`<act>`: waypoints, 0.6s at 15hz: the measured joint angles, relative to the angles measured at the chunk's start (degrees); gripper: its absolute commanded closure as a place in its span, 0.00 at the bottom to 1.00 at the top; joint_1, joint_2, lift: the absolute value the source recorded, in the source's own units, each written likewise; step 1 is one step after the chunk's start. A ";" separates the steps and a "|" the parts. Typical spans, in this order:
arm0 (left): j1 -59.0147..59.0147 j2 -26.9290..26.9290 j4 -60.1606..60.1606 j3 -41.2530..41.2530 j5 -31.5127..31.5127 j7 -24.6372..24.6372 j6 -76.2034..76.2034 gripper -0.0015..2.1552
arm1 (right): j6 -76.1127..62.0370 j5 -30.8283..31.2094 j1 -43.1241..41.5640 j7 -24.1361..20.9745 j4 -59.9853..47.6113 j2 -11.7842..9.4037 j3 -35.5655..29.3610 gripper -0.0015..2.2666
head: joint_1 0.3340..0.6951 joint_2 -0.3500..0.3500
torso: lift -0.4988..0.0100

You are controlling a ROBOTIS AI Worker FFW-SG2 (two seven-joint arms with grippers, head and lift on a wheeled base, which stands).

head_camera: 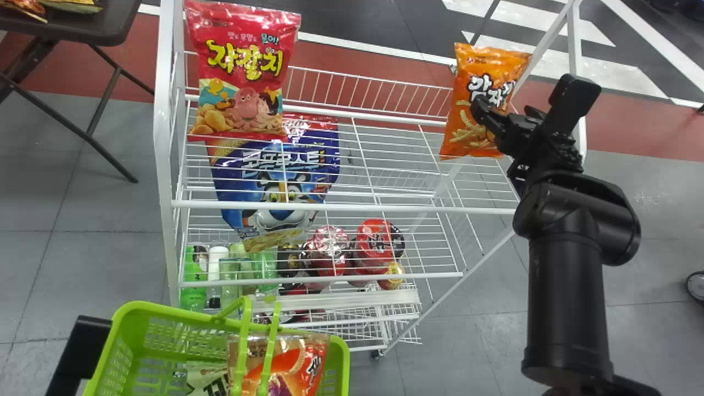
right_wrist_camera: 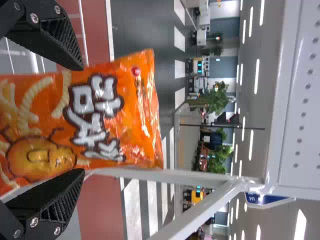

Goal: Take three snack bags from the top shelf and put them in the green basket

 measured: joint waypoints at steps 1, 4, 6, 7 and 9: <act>-0.35 -0.01 0.32 -0.09 0.04 0.04 0.00 0.93 | -1.20 0.11 -1.02 0.39 2.63 -1.05 0.16 0.04 | 1.00 0.00 | 0.89; -1.79 -0.41 2.02 -0.88 0.09 0.20 0.00 0.93 | -4.49 0.22 -3.92 2.70 9.51 -3.63 0.61 0.04 | 1.00 0.00 | 0.89; -2.80 -0.59 3.10 -1.71 0.02 0.44 0.00 0.93 | -6.40 0.14 -5.29 5.18 13.24 -4.96 0.98 0.04 | 1.00 0.00 | 0.89; -3.12 -0.60 3.39 -1.97 -0.02 0.56 0.00 0.93 | -7.28 0.11 -6.08 6.70 15.10 -5.33 1.03 0.04 | 1.00 0.00 | 0.89; -3.47 -0.59 3.79 -2.27 -0.06 0.63 0.00 0.93 | -8.74 0.22 -7.88 9.43 19.05 -5.95 1.42 0.04 | 1.00 0.00 | 0.89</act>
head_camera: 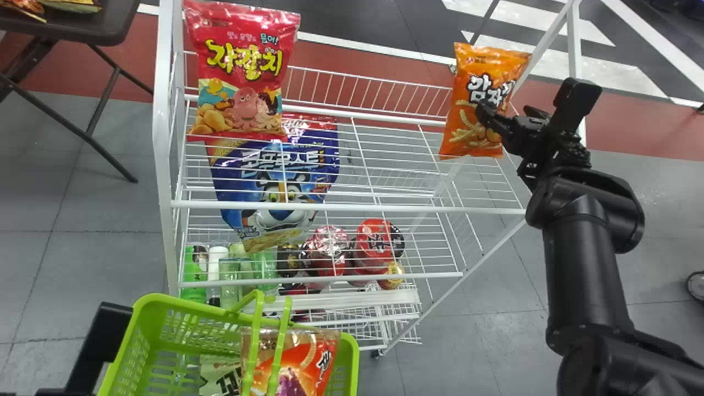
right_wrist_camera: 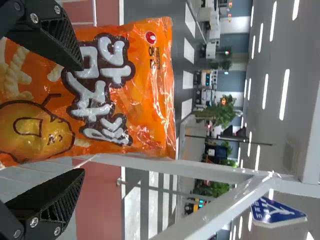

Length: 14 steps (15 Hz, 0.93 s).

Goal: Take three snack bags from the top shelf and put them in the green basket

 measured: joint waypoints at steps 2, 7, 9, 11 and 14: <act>-0.33 0.09 0.29 -0.15 0.07 0.00 0.00 0.93 | -0.79 0.07 -1.32 1.71 2.98 -0.50 0.71 0.06 | 1.00 0.00 | 0.89; -0.92 0.29 1.33 -0.33 0.16 -0.09 0.00 0.93 | -2.04 1.83 -2.93 2.01 6.49 -0.59 2.41 0.76 | 1.00 0.00 | 0.89; -1.00 0.28 1.70 -0.35 0.17 -0.10 0.00 0.93 | -2.17 2.23 -3.40 2.13 7.21 -0.63 2.51 0.99 | 1.00 0.00 | 0.89; -1.01 0.24 1.82 -0.36 0.09 -0.08 0.00 0.93 | -4.04 1.75 -3.09 2.12 7.22 -0.61 2.42 0.99 | 1.00 0.00 | 0.89; -0.89 0.09 1.92 -0.36 0.01 -0.01 0.00 0.93 | -5.84 0.03 0.84 2.05 3.20 -0.17 1.50 0.99 | 1.00 0.00 | 0.89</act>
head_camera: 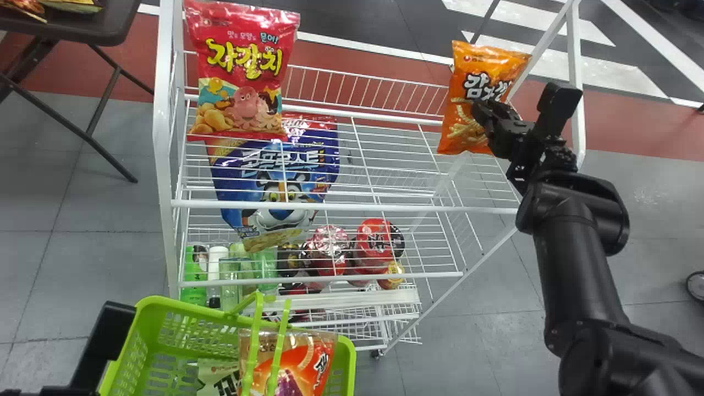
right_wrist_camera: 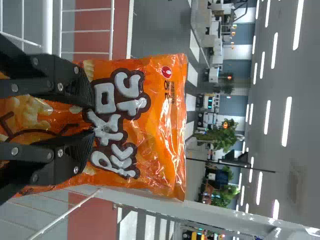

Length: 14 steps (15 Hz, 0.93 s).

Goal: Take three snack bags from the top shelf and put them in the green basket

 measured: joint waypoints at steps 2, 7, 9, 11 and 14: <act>0.11 -0.02 0.00 -0.02 0.00 0.00 0.00 0.93 | 0.70 -0.98 2.83 -0.04 -3.25 0.18 -0.20 0.99 | 1.00 0.00 | 0.89; 0.29 0.08 -0.40 -0.25 0.10 -0.09 0.00 0.93 | 10.36 -5.25 14.64 0.69 -21.68 2.38 -2.76 0.99 | 1.00 0.00 | 0.89; 0.38 0.14 -0.56 -0.27 0.18 -0.07 0.00 0.93 | 15.43 -6.76 21.82 2.73 -34.85 5.26 -4.34 0.99 | 1.00 0.00 | 0.89; 0.40 0.16 -0.72 -0.24 0.48 -0.08 0.00 0.93 | 20.64 -8.34 27.14 4.50 -46.26 7.91 -5.99 0.99 | 1.00 0.00 | 0.89; 0.49 0.16 -1.37 -0.23 0.87 0.13 0.30 0.93 | 29.57 -12.71 35.33 5.59 -62.64 11.03 -8.70 0.99 | 1.00 0.00 | 0.89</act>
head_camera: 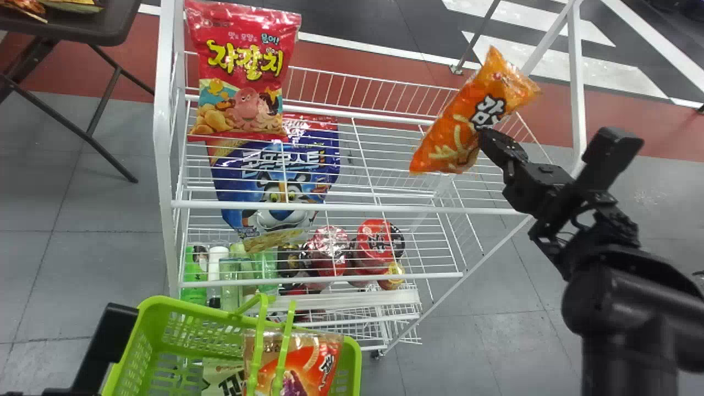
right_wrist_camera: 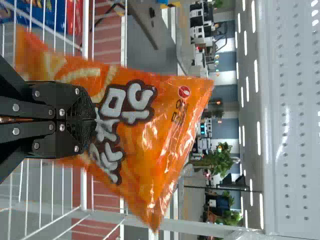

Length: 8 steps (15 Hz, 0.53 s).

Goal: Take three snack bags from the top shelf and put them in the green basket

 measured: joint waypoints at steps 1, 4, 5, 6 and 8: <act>0.18 0.00 -0.38 0.03 0.22 0.15 0.21 0.93 | 2.34 -1.78 3.21 0.72 -5.22 1.08 -1.01 0.99 | 1.00 0.00 | 0.89; 0.97 0.04 -1.69 0.24 0.40 0.83 0.30 0.93 | 8.17 -6.02 10.77 3.43 -16.72 5.45 -3.85 0.99 | 1.00 0.00 | 0.89; 1.23 0.06 -2.12 0.44 0.39 1.01 0.27 0.93 | 10.83 -7.50 12.74 4.53 -19.44 7.00 -4.94 0.99 | 1.00 0.00 | 0.89; 1.41 0.05 -2.37 0.72 0.36 1.19 0.24 0.93 | 13.77 -9.80 15.28 5.09 -22.10 7.81 -6.33 0.99 | 1.00 0.00 | 0.89; 2.11 -0.11 -2.79 2.08 0.34 1.32 0.07 0.93 | 19.75 -15.45 19.74 5.79 -24.91 8.19 -7.96 0.99 | 1.00 0.00 | 0.89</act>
